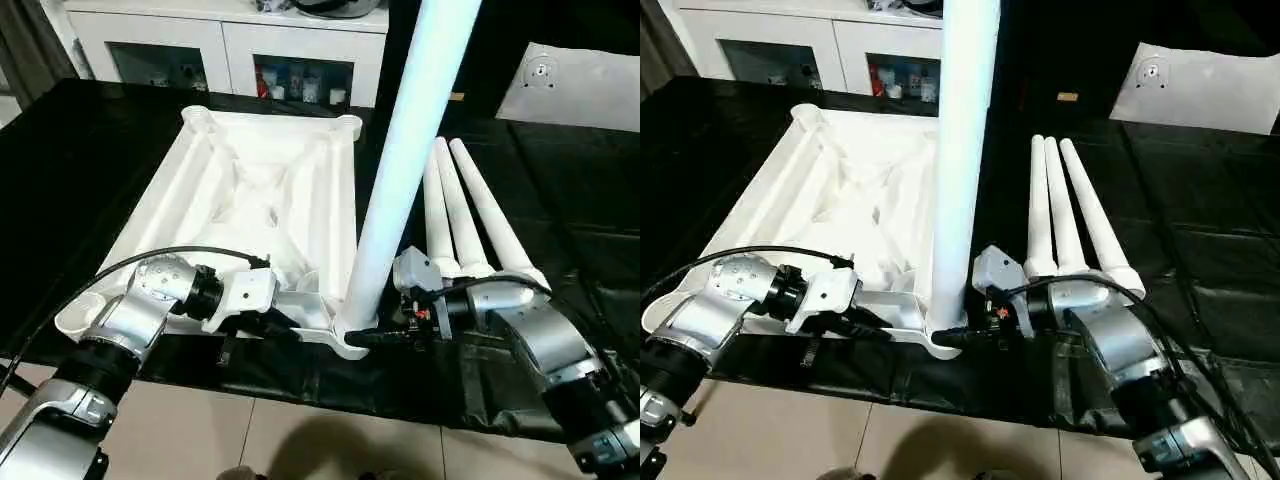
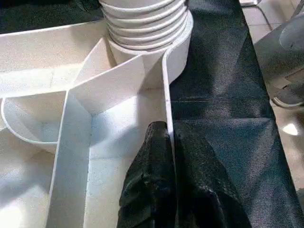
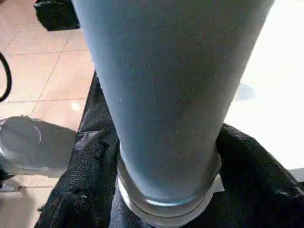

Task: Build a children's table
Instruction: Rotate leg to tighten

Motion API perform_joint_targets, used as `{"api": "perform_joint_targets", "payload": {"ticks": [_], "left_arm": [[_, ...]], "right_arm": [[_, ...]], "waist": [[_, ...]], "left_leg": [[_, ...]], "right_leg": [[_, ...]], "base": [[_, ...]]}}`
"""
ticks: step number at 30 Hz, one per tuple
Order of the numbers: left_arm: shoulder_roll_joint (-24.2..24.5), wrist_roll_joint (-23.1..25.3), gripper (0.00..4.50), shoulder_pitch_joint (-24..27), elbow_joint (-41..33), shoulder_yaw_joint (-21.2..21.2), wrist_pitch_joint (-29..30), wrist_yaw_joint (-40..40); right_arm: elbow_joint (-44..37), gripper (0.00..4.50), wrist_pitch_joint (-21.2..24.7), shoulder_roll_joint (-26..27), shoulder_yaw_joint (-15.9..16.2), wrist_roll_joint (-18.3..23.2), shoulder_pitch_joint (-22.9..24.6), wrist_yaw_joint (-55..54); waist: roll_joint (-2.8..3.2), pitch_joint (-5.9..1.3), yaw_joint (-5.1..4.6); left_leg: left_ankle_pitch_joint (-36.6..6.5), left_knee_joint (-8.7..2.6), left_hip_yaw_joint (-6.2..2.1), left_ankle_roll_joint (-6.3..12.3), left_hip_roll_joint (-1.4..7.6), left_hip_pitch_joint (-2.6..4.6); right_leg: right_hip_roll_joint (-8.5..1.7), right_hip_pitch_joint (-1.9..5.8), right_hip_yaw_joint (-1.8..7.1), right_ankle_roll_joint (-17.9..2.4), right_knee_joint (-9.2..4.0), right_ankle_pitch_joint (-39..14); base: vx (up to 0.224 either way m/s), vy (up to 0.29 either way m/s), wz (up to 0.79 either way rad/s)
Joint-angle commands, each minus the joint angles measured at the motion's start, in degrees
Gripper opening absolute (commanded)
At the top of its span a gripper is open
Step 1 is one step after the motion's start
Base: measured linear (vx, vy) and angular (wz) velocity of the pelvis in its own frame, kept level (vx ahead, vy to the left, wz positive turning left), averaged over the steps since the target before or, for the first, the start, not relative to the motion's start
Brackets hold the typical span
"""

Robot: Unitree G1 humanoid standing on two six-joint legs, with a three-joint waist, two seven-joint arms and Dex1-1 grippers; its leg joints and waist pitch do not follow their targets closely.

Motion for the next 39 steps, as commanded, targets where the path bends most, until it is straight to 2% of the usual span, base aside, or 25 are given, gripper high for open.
{"api": "perform_joint_targets", "payload": {"ticks": [1,2,6,7,9,11,12,14,15,16,17,18,19,21,22,24,26,27,28,29,30,32,35,37,39], "left_arm": [[0.7,1.79,0.0,-0.59,0.32,-2.1,-1.26,-2.34],[0.76,1.83,0.0,-0.65,0.44,-2.05,-1.19,-2.23],[0.7,1.72,0.0,-0.32,0.08,-1.25,0.99,-0.62],[0.49,1.63,0.0,-0.14,-0.16,-0.85,1.91,0.32],[0.05,1.86,0.0,0.06,-0.53,-0.26,3.69,2.47],[-1.75,1.87,0.0,0.52,-1.66,1.33,8.12,7.92],[-1.75,1.87,0.0,0.52,-1.66,1.33,8.12,7.92],[-5.07,1.89,0.0,1.33,-4.31,3.03,14.22,15.21],[-5.07,1.89,0.0,1.33,-4.31,3.03,14.22,15.21],[-8.38,2.66,0.0,1.84,-6.42,4.02,18.29,21.73],[-10.37,3.01,0.0,2.08,-7.53,4.45,20.41,25.09],[-10.37,3.01,0.0,2.08,-7.53,4.45,20.41,25.09],[-12.01,3.08,0.0,2.24,-8.36,4.72,22.48,27.21],[-14.12,3.35,0.0,2.23,-9.18,5.17,24.58,30.44],[-17.02,3.99,0.0,2.06,-9.85,5.48,26.72,34.53],[-17.02,3.99,0.0,2.06,-9.85,5.48,26.72,34.53],[-20.85,5.77,0.0,1.99,-11.38,5.29,29.95,39.73],[-21.41,6.77,0.0,1.93,-11.78,4.86,30.41,40.57],[-21.41,6.77,0.0,1.93,-11.78,4.86,30.41,40.57],[-20.86,7.6,0.0,1.87,-11.78,4.22,30.05,40.1],[-20.44,8.13,0.0,1.89,-11.99,3.74,30.09,39.88],[-19.43,8.65,0.0,1.86,-11.64,3.41,29.43,39.41],[-16.56,9.13,0.0,2.05,-10.57,3.46,27.99,37.78],[-15.51,8.84,0.0,2.28,-10.47,3.85,27.75,36.79],[-14.61,9.0,0.0,2.6,-10.57,4.26,27.63,35.87]], "right_arm": [[1.2,2.71,0.15,-0.27,0.0,0.05,-0.37,0.6],[1.15,2.7,0.54,-0.08,-0.03,0.34,-0.28,0.64],[-0.1,2.7,3.07,1.04,-0.2,1.61,1.27,-0.11],[-0.49,2.7,3.78,1.57,-0.38,1.77,1.87,-1.15],[-0.7,2.69,4.7,2.65,-0.83,1.9,2.64,-3.25],[-0.24,2.69,6.18,5.95,-1.9,0.96,3.75,-9.84],[-0.24,2.69,6.18,5.95,-1.9,0.96,3.75,-9.84],[1.04,2.69,8.39,11.6,-3.47,-0.38,4.33,-19.92],[1.04,2.69,8.39,11.6,-3.47,-0.38,4.33,-19.92],[2.89,2.69,9.85,16.89,-4.91,-1.19,4.08,-28.29],[4.17,2.69,10.41,19.82,-5.69,-1.67,3.73,-32.65],[4.17,2.69,10.41,19.82,-5.69,-1.67,3.73,-32.65],[5.25,2.68,10.54,21.83,-6.02,-1.91,3.4,-35.14],[6.4,2.68,10.34,23.97,-6.19,-2.62,3.03,-38.16],[8.5,2.68,10.4,27.08,-6.7,-3.33,2.08,-42.69],[8.5,2.68,10.4,27.08,-6.7,-3.33,2.08,-42.69],[11.8,2.68,10.57,32.36,-8.14,-4.44,0.26,-49.41],[12.81,3.03,10.13,34.04,-9.23,-4.47,-0.38,-51.18],[12.81,3.03,10.13,34.04,-9.23,-4.47,-0.38,-51.18],[13.28,3.24,9.37,34.75,-10.01,-4.11,-0.76,-51.32],[13.6,3.41,8.79,35.03,-10.41,-3.72,-1.01,-51.46],[13.58,3.49,8.64,34.55,-10.45,-3.78,-1.12,-51.37],[12.06,3.91,8.25,32.52,-11.46,-3.78,-0.53,-50.16],[10.71,3.96,7.95,31.04,-11.66,-3.74,0.14,-49.25],[8.76,4.18,8.12,29.69,-12.98,-3.29,1.07,-47.48]], "waist": [[-0.09,-3.23,-0.15],[0.16,-3.18,-0.09],[0.15,-2.94,-0.14],[0.43,-2.8,-0.08],[0.24,-2.76,-0.18],[0.39,-2.39,-0.49],[0.39,-2.26,-0.54],[0.25,-2.16,-1.03],[0.13,-1.91,-1.51],[0.16,-1.8,-1.81],[-0.06,-1.66,-2.44],[-0.02,-1.71,-2.65],[-0.29,-1.87,-3.04],[-0.02,-1.67,-3.33],[-0.34,-1.69,-3.36],[-0.2,-1.69,-3.43],[-0.03,-1.81,-3.63],[-0.06,-1.86,-3.77],[-0.01,-1.83,-3.84],[0.23,-2.04,-3.84],[0.35,-2.11,-3.86],[0.28,-2.13,-3.95],[0.19,-2.15,-4.09],[0.15,-2.22,-4.11],[0.02,-2.34,-3.86]], "left_leg": [[-9.22,-3.64,-0.27,2.71,2.69,0.11],[-9.45,-3.65,-0.28,2.68,2.68,0.13],[-11.19,-3.87,-0.32,2.01,2.72,0.2],[-11.52,-3.95,-0.37,1.84,2.72,0.23],[-12.64,-4.1,-0.43,1.35,2.74,0.3],[-14.8,-4.41,-0.52,0.24,2.77,0.36],[-15.65,-4.5,-0.64,-0.04,2.68,0.34],[-17.69,-4.62,-0.93,-0.82,2.49,0.49],[-18.32,-4.76,-1.02,-1.3,2.47,0.38],[-18.82,-4.87,-1.17,-1.6,2.47,0.26],[-19.81,-4.92,-1.43,-2.12,2.3,0.07],[-20.36,-4.86,-1.55,-2.26,2.2,0.22],[-20.7,-4.65,-1.59,-1.8,2.09,0.54],[-21.2,-4.71,-1.42,-0.81,2.26,0.57],[-21.43,-4.65,-1.39,-0.6,2.14,0.61],[-21.34,-4.77,-1.54,-0.47,2.02,0.42],[-20.97,-4.94,-1.51,-0.58,2.15,0.3],[-20.94,-5.08,-1.6,-0.76,2.13,0.17],[-21.13,-5.15,-1.59,-0.72,2.21,0.15],[-21.32,-5.15,-1.58,-0.6,2.27,0.33],[-20.7,-5.27,-1.5,-0.44,2.24,0.13],[-20.38,-5.31,-1.34,-0.21,2.26,0.05],[-20.0,-5.28,-1.19,0.18,2.2,-0.02],[-19.54,-5.24,-1.12,0.48,2.15,-0.09],[-17.32,-5.1,-0.92,0.93,2.24,-0.07]], "right_leg": [[-3.82,2.91,2.11,-14.29,-3.7,-7.63],[-3.83,2.87,2.1,-14.41,-3.72,-7.62],[-3.81,2.79,2.12,-13.97,-4.02,-10.36],[-3.81,2.7,2.14,-13.86,-4.09,-10.8],[-3.81,2.68,2.15,-13.41,-4.27,-12.45],[-3.88,2.39,2.29,-12.76,-4.5,-15.88],[-3.87,2.28,2.19,-12.38,-4.73,-17.78],[-3.99,2.01,2.25,-9.93,-5.43,-24.5],[-3.87,1.77,2.25,-9.48,-5.42,-25.89],[-3.99,1.77,2.24,-9.05,-5.54,-27.3],[-4.04,1.62,1.97,-7.64,-5.75,-31.33],[-4.12,1.42,1.92,-6.87,-6.02,-33.3],[-4.11,1.21,2.02,-5.72,-6.46,-35.01],[-3.85,0.73,2.26,-5.87,-6.66,-33.49],[-3.77,0.71,2.16,-5.75,-6.78,-33.77],[-3.84,0.79,2.12,-5.11,-6.93,-34.52],[-3.8,0.79,2.2,-5.45,-6.72,-32.55],[-3.76,0.94,2.09,-5.66,-6.69,-31.45],[-3.83,0.93,2.16,-5.71,-6.71,-31.03],[-3.8,0.9,2.14,-6.1,-6.65,-29.23],[-3.71,1.12,2.2,-6.7,-6.49,-26.29],[-3.62,1.23,2.28,-7.49,-6.34,-23.48],[-3.7,1.41,2.39,-8.21,-6.26,-22.39],[-3.77,1.51,2.42,-7.9,-6.38,-23.39],[-3.77,1.66,2.54,-8.09,-6.32,-21.82]], "base": [[0.0,0.0,0.0],[0.0,0.0,0.0],[0.0,0.0,0.0],[0.0,0.0,0.0],[0.0,0.0,0.0],[0.0,0.0,0.0],[0.0,0.0,0.0],[0.0,0.0,0.0],[0.0,0.0,0.0],[0.0,0.0,0.0],[0.0,0.0,0.0],[0.0,0.0,0.0],[0.0,0.0,0.0],[0.0,0.0,0.0],[0.0,0.0,0.0],[0.0,0.0,0.0],[0.0,0.0,0.0],[0.0,0.0,0.0],[0.0,0.0,0.0],[0.0,0.0,0.0],[0.0,0.0,0.0],[0.0,0.0,0.0],[0.0,0.0,0.0],[0.0,0.0,0.0],[0.0,0.0,0.0]]}}
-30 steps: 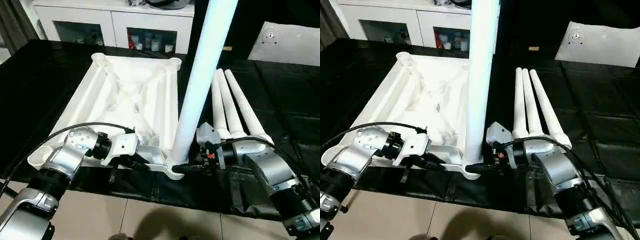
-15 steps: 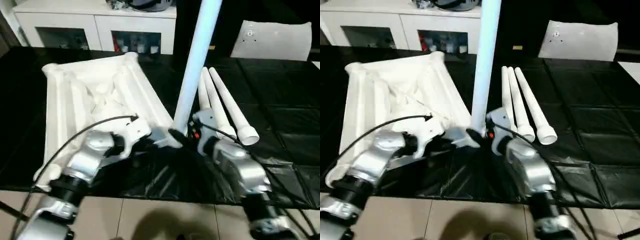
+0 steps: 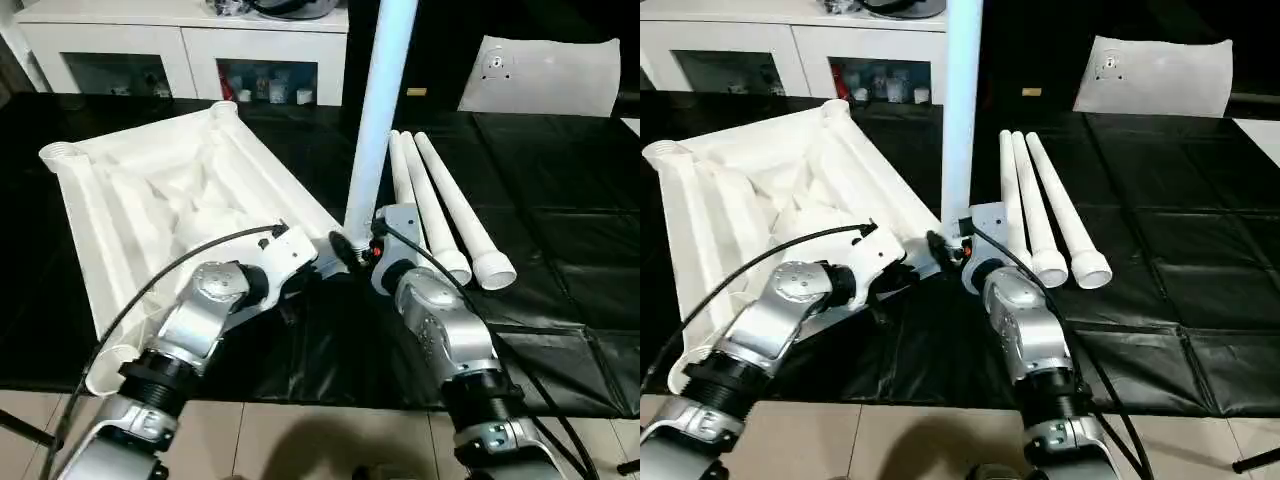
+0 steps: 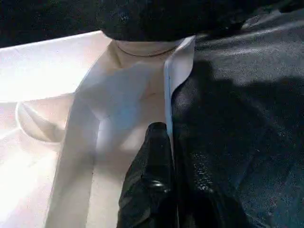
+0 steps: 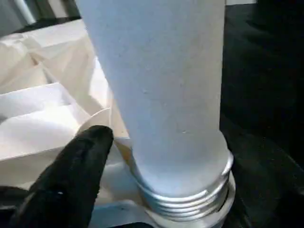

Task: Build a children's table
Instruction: Rotate leg to tighten

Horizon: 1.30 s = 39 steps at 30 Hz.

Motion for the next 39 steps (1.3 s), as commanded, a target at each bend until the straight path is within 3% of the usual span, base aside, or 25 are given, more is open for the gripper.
{"api": "perform_joint_targets", "payload": {"ticks": [1,4,5,9,14,17,20,21,22,25,26,31,32,39], "left_arm": [[-0.17,0.32,0.0,-0.18,0.28,-1.1,-1.24,-0.18],[1.3,0.17,0.0,0.21,0.41,-0.81,-2.03,-1.71],[2.72,-0.1,0.0,0.38,0.94,-0.88,-3.51,-3.56],[5.26,-1.23,0.0,0.35,2.43,-1.65,-7.5,-7.11],[9.19,-2.46,0.0,-0.15,4.7,-2.67,-13.92,-15.6],[11.06,-3.43,0.0,-0.5,5.76,-3.48,-17.15,-20.06],[11.93,-4.76,0.0,-0.59,6.09,-3.8,-18.72,-23.14],[12.57,-5.83,0.0,-0.65,6.33,-4.03,-19.96,-25.94],[12.97,-6.56,0.0,-0.7,6.46,-4.3,-20.65,-28.27],[13.86,-7.49,0.0,-1.01,6.84,-5.26,-22.64,-32.87],[14.4,-7.85,0.0,-1.37,7.11,-6.15,-23.74,-35.61],[14.88,-7.87,0.0,-2.11,7.82,-7.18,-25.29,-38.32],[14.9,-7.62,0.0,-2.36,8.17,-7.42,-25.87,-38.75],[14.34,-7.27,0.0,-3.78,10.01,-8.01,-27.49,-40.18]], "right_arm": [[0.98,4.29,2.65,0.71,3.71,1.56,1.83,3.98],[-1.84,4.46,2.72,-1.21,2.42,2.43,3.23,6.17],[-5.37,4.46,3.21,-3.68,2.36,3.31,4.77,8.77],[-10.76,4.46,3.53,-8.28,3.01,3.94,6.73,13.28],[-18.69,4.46,4.0,-17.56,4.21,4.91,8.23,23.35],[-21.52,4.46,4.23,-22.32,5.03,5.74,8.39,28.41],[-22.4,4.46,4.37,-25.0,5.47,5.96,8.21,31.32],[-22.9,4.46,4.23,-27.38,6.06,6.1,8.03,34.12],[-23.14,4.46,4.09,-28.85,6.49,6.65,7.93,36.24],[-23.43,4.46,3.07,-31.02,7.69,7.32,7.82,40.18],[-23.04,4.46,1.67,-32.17,9.15,7.12,7.85,43.08],[-20.16,4.29,-0.45,-31.51,10.72,6.7,7.02,45.35],[-19.17,4.1,-1.17,-31.13,11.14,6.61,6.68,45.49],[-15.53,3.62,-4.0,-30.8,13.73,5.81,5.34,48.41]], "waist": [[-0.11,-2.32,0.35],[-0.04,-2.45,0.51],[0.06,-2.68,0.72],[0.13,-2.98,0.99],[0.14,-3.41,1.46],[0.18,-3.35,1.68],[-0.06,-3.23,1.69],[0.0,-3.28,1.76],[-0.34,-3.28,1.74],[-0.12,-3.35,2.24],[-0.42,-3.37,2.39],[-0.02,-3.52,3.46],[-0.22,-3.55,3.54],[-0.49,-3.26,3.67]], "left_leg": [[-16.73,-4.23,-0.84,1.21,2.47,-0.17],[-14.58,-4.19,-0.74,1.63,2.54,-0.34],[-13.52,-4.11,-0.76,1.9,2.53,-0.36],[-10.07,-3.8,-0.67,2.7,2.48,-0.59],[-4.66,-3.14,-0.42,5.43,2.56,-0.45],[-5.68,-3.1,-0.39,5.81,2.55,-0.29],[-7.79,-3.16,-0.35,4.92,2.71,-0.2],[-7.84,-3.13,-0.31,4.77,2.76,-0.08],[-7.86,-3.11,-0.29,4.8,2.75,-0.17],[-7.08,-2.99,-0.25,5.24,2.88,-0.01],[-6.63,-2.93,-0.18,5.49,2.88,-0.02],[-5.26,-2.77,-0.08,5.67,3.1,0.11],[-5.56,-2.72,-0.06,5.55,3.07,0.08],[-9.64,-2.79,-0.23,3.06,2.98,-0.03]], "right_leg": [[-3.78,1.65,2.42,-8.64,-5.31,-20.88],[-3.74,1.89,2.37,-9.77,-5.0,-17.95],[-3.71,2.3,2.3,-10.04,-4.88,-16.06],[-3.56,2.78,2.14,-11.47,-4.21,-9.17],[-3.51,3.21,2.06,-14.47,-2.99,2.05],[-3.56,3.25,2.0,-15.16,-3.05,1.33],[-3.79,3.18,2.04,-15.27,-3.27,-3.28],[-3.81,3.12,2.08,-15.28,-3.28,-3.61],[-3.77,3.22,2.07,-15.27,-3.29,-3.98],[-3.85,3.13,2.11,-15.39,-3.06,-2.96],[-3.84,3.13,2.1,-15.53,-2.98,-2.4],[-3.86,3.0,1.94,-16.36,-2.44,-0.31],[-3.87,2.98,1.9,-16.56,-2.47,-0.63],[-4.09,2.84,2.02,-14.7,-2.95,-8.65]], "base": [[0.0,0.0,0.0],[0.0,0.0,0.0],[0.0,0.0,0.0],[0.0,0.0,0.0],[0.0,0.0,0.0],[0.0,0.0,0.0],[0.0,0.0,0.0],[0.0,0.0,0.0],[0.0,0.0,0.0],[0.0,0.0,0.0],[0.0,0.0,0.0],[0.0,0.0,0.0],[0.0,0.0,0.0],[0.0,0.0,0.0]]}}
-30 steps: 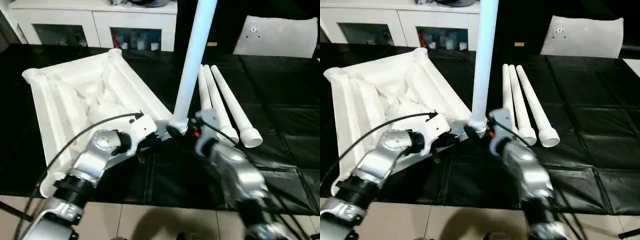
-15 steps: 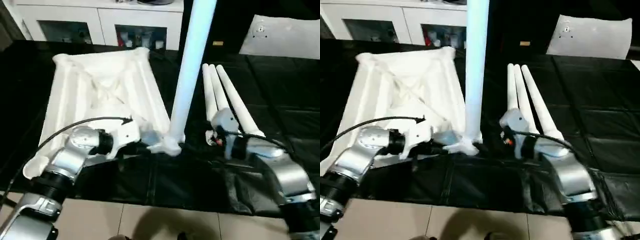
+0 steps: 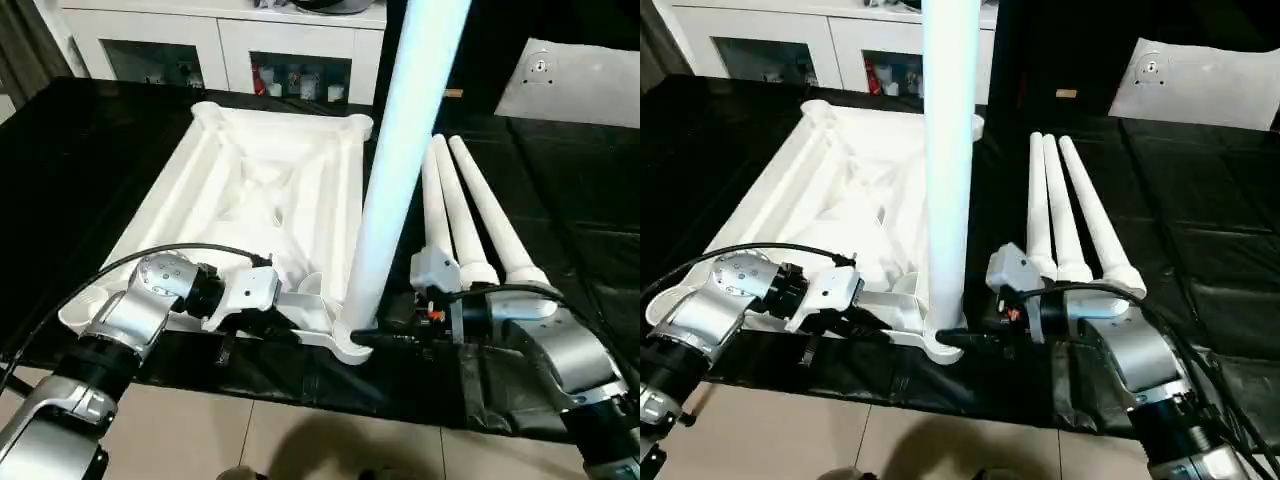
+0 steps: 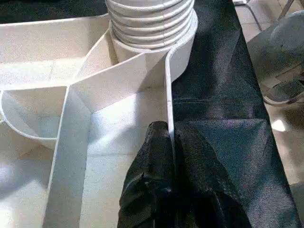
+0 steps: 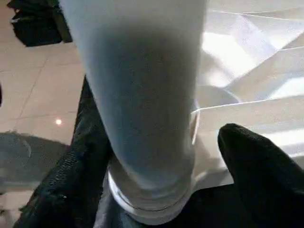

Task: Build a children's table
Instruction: Rotate leg to tighten

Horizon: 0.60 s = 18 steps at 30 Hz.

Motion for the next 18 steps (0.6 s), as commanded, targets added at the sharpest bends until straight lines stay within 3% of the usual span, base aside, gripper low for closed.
{"api": "perform_joint_targets", "payload": {"ticks": [1,4,11,17,18], "left_arm": [[-0.28,1.4,0.0,-0.46,0.37,-2.08,-1.28,-2.67],[-0.27,1.48,0.0,-0.71,0.89,-2.12,-1.72,-2.94],[-0.37,1.8,0.0,-1.71,2.87,-2.58,-3.04,-2.96],[-0.5,2.14,0.0,-2.18,3.94,-2.57,-3.57,-2.83],[-0.51,2.23,0.0,-2.26,4.2,-2.61,-3.72,-2.79]], "right_arm": [[0.58,3.47,-1.14,-0.62,0.8,-0.75,-1.07,1.25],[1.43,3.22,-2.18,-0.56,1.53,-1.26,-1.22,1.96],[4.44,2.66,-4.04,0.25,2.42,-1.85,-2.2,2.44],[5.14,2.49,-4.02,0.51,2.72,-1.48,-2.3,2.71],[5.17,2.48,-4.17,0.54,2.85,-1.52,-2.17,2.72]], "waist": [[-0.35,-3.28,-0.21],[-0.31,-3.31,-0.14],[-0.2,-3.36,-0.08],[-0.25,-3.12,-0.13],[-0.04,-3.01,-0.11]], "left_leg": [[-10.1,-3.69,-0.28,2.54,2.78,0.25],[-9.99,-3.69,-0.35,2.33,2.75,0.26],[-9.39,-3.57,-0.31,2.68,2.64,0.19],[-11.71,-3.76,-0.36,1.93,2.67,0.35],[-11.93,-3.82,-0.41,1.81,2.69,0.35]], "right_leg": [[-3.99,3.04,2.16,-13.98,-3.85,-10.34],[-4.02,3.01,2.25,-13.23,-3.87,-11.19],[-3.83,3.0,2.12,-13.74,-3.69,-9.36],[-3.88,2.92,2.17,-13.07,-4.11,-13.34],[-3.89,2.87,2.19,-13.0,-4.13,-13.69]], "base": [[0.0,0.0,0.0],[0.0,0.0,0.0],[0.0,0.0,0.0],[0.0,0.0,0.0],[0.0,0.0,0.0]]}}
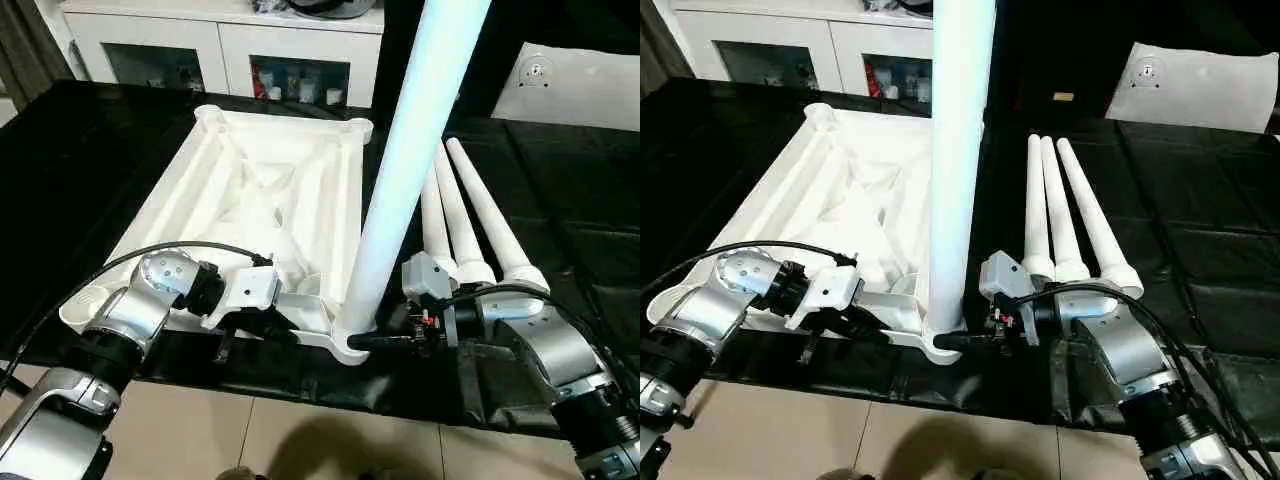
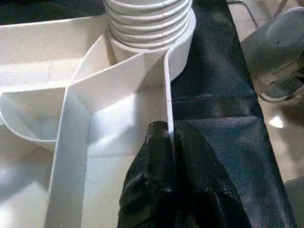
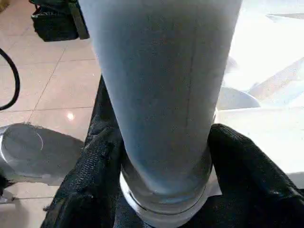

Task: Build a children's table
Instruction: Rotate leg to tighten

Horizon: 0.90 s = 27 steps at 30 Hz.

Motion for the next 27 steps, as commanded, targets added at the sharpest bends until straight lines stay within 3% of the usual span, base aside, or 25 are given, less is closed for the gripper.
{"api": "perform_joint_targets", "payload": {"ticks": [1,3,4,10,13,15,19,23,25,27], "left_arm": [[-0.04,2.25,0.0,-0.57,0.43,-2.09,-1.28,-1.67],[-0.06,2.4,0.0,-0.63,0.81,-2.13,-1.49,-1.4],[-0.07,2.45,0.0,-0.64,1.14,-2.11,-1.5,-1.08],[-0.16,2.38,0.0,-0.7,1.63,-2.03,-1.55,-0.94],[-0.29,2.32,0.0,-0.82,1.88,-1.94,-1.63,-0.85],[-0.34,2.28,0.0,-0.88,1.97,-1.91,-1.67,-0.8],[-0.43,2.37,0.0,-1.08,2.22,-2.0,-1.85,-0.81],[-0.39,2.5,0.0,-1.33,2.78,-2.03,-2.31,-0.93],[-0.38,2.58,0.0,-1.69,3.3,-1.98,-2.54,-0.98],[-0.36,2.6,0.0,-1.79,3.45,-1.94,-2.58,-1.0]], "right_arm": [[0.74,2.48,-0.34,-0.04,1.07,-1.32,-0.42,0.14],[0.75,2.47,-0.49,0.0,1.23,-1.37,-0.21,0.13],[0.38,2.47,-0.42,0.09,1.43,-1.41,0.19,0.0],[0.17,2.47,0.35,0.68,1.27,-1.52,0.69,-1.51],[0.74,3.19,2.82,1.35,0.6,-0.1,0.33,-1.75],[1.06,3.26,1.89,1.38,0.62,-0.73,0.15,-2.24],[1.82,3.68,-0.61,1.26,0.76,-2.3,-0.1,-3.2],[2.17,3.68,-2.26,1.07,0.84,-3.68,-0.35,-4.09],[2.08,3.68,-1.0,1.02,0.41,-2.78,-0.52,-3.56],[2.08,3.35,-0.47,0.95,0.24,-2.2,-0.56,-3.13]], "waist": [[-0.05,-3.03,-0.18],[-0.1,-3.07,-0.21],[0.24,-2.96,-0.15],[0.01,-2.8,-0.24],[0.0,-2.66,-0.32],[0.17,-2.66,-0.35],[0.09,-2.76,-0.35],[0.13,-2.72,-0.36],[0.05,-2.61,-0.35],[0.15,-2.47,-0.4]], "left_leg": [[-12.12,-4.0,-0.4,1.79,2.66,0.11],[-12.09,-4.0,-0.42,1.75,2.66,0.1],[-12.07,-4.05,-0.46,1.73,2.68,0.11],[-13.41,-4.18,-0.46,1.53,2.67,0.14],[-14.36,-4.33,-0.52,1.35,2.66,0.17],[-15.21,-4.42,-0.62,0.89,2.78,0.3],[-14.21,-4.44,-0.56,0.86,2.82,0.19],[-14.53,-4.4,-0.49,0.99,2.72,0.16],[-15.2,-4.47,-0.52,0.99,2.75,0.22],[-16.31,-4.62,-0.61,0.78,2.81,0.24]], "right_leg": [[-3.86,2.71,2.17,-12.91,-4.44,-13.94],[-3.81,2.73,2.19,-12.91,-4.37,-13.4],[-3.84,2.65,2.18,-13.03,-4.35,-13.08],[-3.85,2.58,2.22,-12.66,-4.61,-15.11],[-3.82,2.51,2.21,-12.1,-4.82,-17.36],[-4.01,2.3,2.27,-11.64,-5.01,-19.42],[-3.87,2.36,2.27,-12.43,-4.67,-15.54],[-3.9,2.42,2.29,-12.5,-4.74,-15.53],[-3.93,2.36,2.32,-12.14,-4.91,-17.25],[-3.95,2.27,2.32,-11.59,-5.09,-19.32]], "base": [[0.0,0.0,0.0],[0.0,0.0,0.0],[0.0,0.0,0.0],[0.0,0.0,0.0],[0.0,0.0,0.0],[0.0,0.0,0.0],[0.0,0.0,0.0],[0.0,0.0,0.0],[0.0,0.0,0.0],[0.0,0.0,0.0]]}}
